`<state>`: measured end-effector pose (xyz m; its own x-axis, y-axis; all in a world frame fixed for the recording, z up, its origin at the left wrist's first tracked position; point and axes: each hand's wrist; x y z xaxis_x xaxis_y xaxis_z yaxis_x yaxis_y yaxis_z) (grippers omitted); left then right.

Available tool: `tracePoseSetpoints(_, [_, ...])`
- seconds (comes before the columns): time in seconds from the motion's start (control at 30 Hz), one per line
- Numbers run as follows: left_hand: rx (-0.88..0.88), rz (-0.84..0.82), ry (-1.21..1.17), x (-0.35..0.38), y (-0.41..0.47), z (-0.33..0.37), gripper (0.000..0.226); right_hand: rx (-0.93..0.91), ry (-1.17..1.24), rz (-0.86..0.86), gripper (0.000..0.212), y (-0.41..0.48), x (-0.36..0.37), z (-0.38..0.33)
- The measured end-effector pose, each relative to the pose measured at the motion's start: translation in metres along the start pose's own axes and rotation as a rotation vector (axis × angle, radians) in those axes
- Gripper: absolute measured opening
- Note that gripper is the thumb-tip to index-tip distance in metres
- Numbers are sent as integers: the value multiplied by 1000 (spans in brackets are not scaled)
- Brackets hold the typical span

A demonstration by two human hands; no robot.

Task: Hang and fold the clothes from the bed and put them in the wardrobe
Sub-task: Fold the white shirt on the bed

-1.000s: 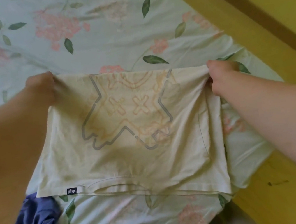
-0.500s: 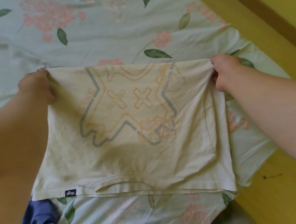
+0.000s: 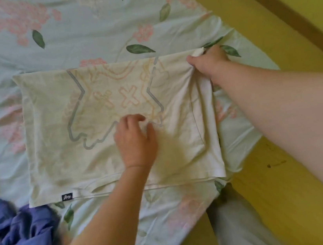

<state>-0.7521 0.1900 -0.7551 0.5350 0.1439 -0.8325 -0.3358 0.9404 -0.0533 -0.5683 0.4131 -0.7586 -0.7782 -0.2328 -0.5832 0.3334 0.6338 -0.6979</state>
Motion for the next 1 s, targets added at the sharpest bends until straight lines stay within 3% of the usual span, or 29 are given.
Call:
tracePoseSetpoints(0.07, [2, -176, 4, 31, -43, 50, 29, -9, -160, 95, 97, -6, -7, 4])
tracePoseSetpoints(0.13, [-103, -301, 58, 57, -74, 88, 48, 49, -72, -22, 102, -13, -11, 6])
tracePoseSetpoints(0.23, [-269, -393, 116, 85, -100, 124, 86, 123, 221, -187, 77, -13, -14, 3])
tracePoseSetpoints(0.3, [-366, -421, 130, 99, -104, 138, 104, 152, 315, -275, 74, -16, -15, 1])
tracePoseSetpoints(0.4, [-514, -397, 156, 116, -89, 149, 113, 99, 288, -305, 69, -17, -10, 0])
tracePoseSetpoints(0.5, [-653, -367, 170, 128, -69, 156, 117, -21, 228, -241, 42, -13, -4, 1])
tracePoseSetpoints(0.57, [-724, -355, 178, 130, -59, 161, 113, -117, 132, -191, 44, -15, -4, 2])
tracePoseSetpoints(0.7, [-816, -279, 124, 118, -50, 163, 79, -321, -100, -102, 42, -28, -15, 6])
tracePoseSetpoints(0.83, [-708, -307, 102, 99, -52, 158, 59, -530, -287, -43, 26, -39, -24, 12])
tracePoseSetpoints(1.0, [-633, -319, -101, 75, -64, 174, 26, -535, -286, 79, 25, -60, -39, -1])
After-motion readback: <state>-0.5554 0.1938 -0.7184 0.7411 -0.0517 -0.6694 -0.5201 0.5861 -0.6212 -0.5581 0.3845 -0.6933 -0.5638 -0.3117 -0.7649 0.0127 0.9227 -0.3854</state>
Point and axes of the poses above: each hand's wrist, its own y-axis towards the middle knuckle, its own x-axis out of the palm, z = x × y, and after that the axes turned 5 degrees about x, right-handed
